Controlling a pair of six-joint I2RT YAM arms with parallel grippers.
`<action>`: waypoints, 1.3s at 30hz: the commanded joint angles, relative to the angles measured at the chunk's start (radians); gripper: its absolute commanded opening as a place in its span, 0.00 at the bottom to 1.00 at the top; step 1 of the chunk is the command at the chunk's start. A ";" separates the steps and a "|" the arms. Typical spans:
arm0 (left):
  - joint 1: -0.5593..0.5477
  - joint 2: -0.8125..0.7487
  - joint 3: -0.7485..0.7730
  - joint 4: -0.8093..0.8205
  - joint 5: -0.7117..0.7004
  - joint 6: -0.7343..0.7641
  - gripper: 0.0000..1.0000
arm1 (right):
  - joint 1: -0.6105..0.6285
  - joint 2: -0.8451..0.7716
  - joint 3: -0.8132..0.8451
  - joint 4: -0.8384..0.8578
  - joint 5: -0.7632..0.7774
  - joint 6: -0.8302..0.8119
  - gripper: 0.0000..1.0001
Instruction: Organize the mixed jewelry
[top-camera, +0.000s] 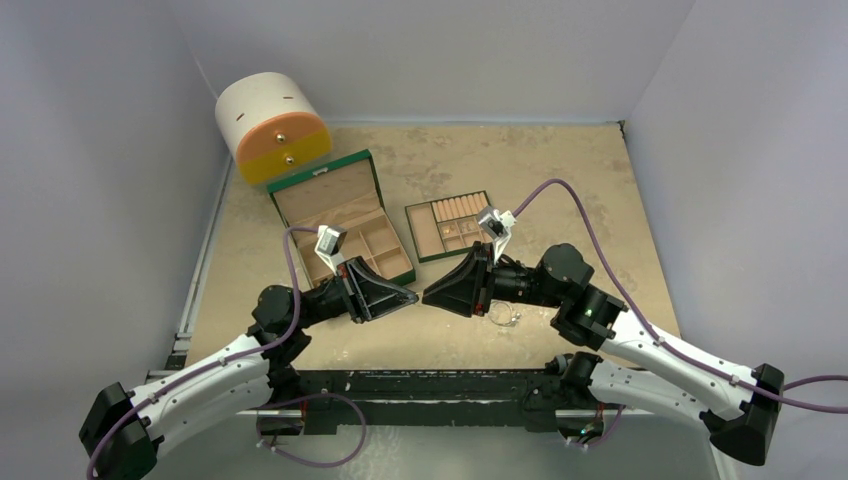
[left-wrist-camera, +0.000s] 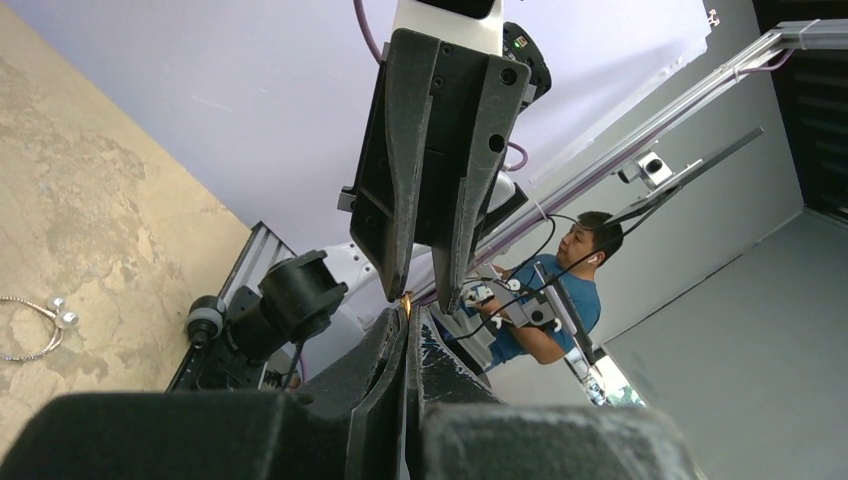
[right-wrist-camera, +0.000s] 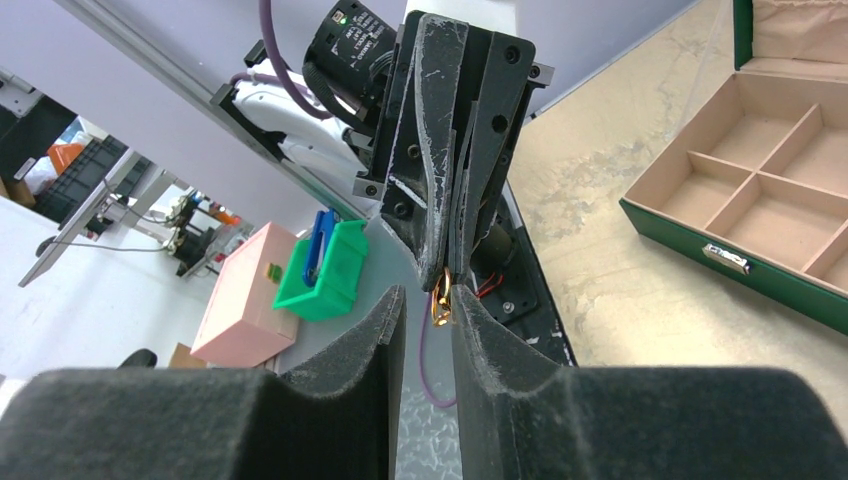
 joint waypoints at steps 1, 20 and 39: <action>-0.006 -0.013 0.003 0.066 -0.011 -0.007 0.00 | -0.006 -0.008 0.007 0.029 -0.002 -0.006 0.25; -0.005 -0.011 0.000 0.062 -0.015 -0.004 0.00 | -0.006 0.008 0.013 0.017 0.002 -0.022 0.00; -0.004 -0.153 0.114 -0.455 -0.267 0.204 0.47 | -0.006 0.035 0.161 -0.297 0.246 -0.131 0.00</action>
